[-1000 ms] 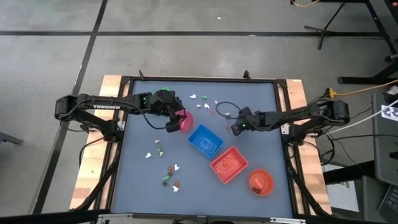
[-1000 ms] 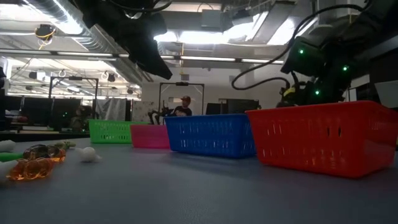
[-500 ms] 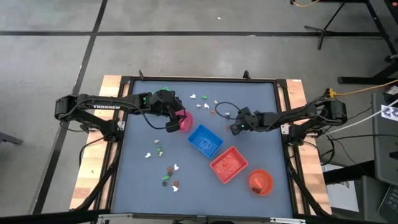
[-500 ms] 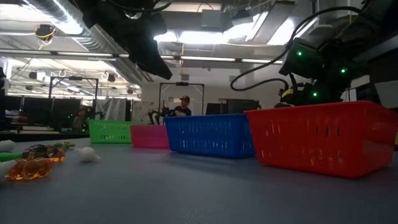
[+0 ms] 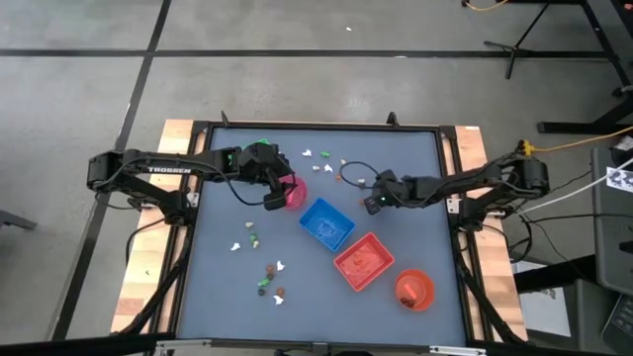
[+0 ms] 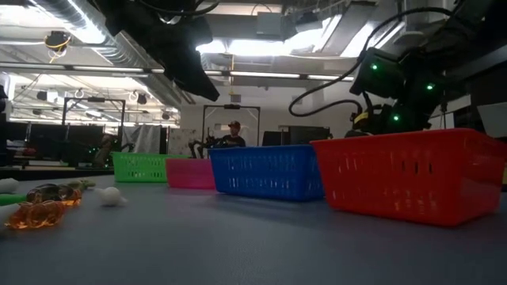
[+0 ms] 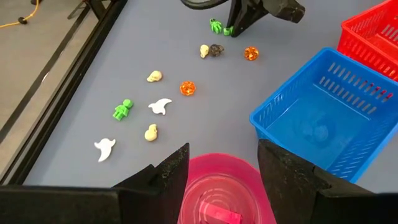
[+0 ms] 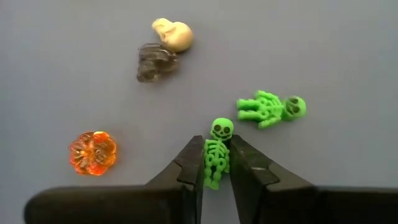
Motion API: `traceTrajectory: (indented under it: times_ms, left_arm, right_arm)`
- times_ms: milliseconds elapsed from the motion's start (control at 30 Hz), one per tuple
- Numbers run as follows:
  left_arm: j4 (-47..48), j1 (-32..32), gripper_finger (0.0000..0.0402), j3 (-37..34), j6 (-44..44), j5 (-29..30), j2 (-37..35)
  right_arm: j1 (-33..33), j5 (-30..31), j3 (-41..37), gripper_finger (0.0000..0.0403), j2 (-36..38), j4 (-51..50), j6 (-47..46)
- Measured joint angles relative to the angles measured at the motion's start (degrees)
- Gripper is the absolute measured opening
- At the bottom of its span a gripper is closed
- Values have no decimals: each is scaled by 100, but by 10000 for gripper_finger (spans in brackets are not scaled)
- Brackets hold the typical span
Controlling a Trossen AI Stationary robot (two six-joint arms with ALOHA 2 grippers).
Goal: Sort Halloween decoration
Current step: Put the green skeleton toy into the blue bin
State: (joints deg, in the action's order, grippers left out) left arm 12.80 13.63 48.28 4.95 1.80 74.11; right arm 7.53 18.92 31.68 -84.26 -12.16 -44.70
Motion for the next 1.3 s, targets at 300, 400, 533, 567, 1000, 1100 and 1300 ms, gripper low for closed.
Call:
traceTrajectory:
  times_ms: [300,400,533,567,1000,1100,1300]
  left_arm:
    - [0,0,175,1,4,2,0]
    - [0,0,175,1,3,2,0]
    - [0,0,175,1,3,2,2]
    - [0,0,175,1,2,2,2]
    - [0,-4,175,1,-2,2,2]
    - [0,-3,175,1,-2,2,2]
    - [0,-4,175,1,-2,2,2]
  right_arm:
    - [0,-805,463,57,-1,-52,536]
    - [0,-960,632,57,2,-50,745]
    - [-2,-1202,864,57,6,-48,1055]
    - [-2,-1293,927,57,6,-48,1114]
    - [-48,-2397,1161,58,13,873,1898]
    - [-180,-2434,1161,58,13,1202,2131]
    - [-655,-2448,1161,58,13,1721,2732]
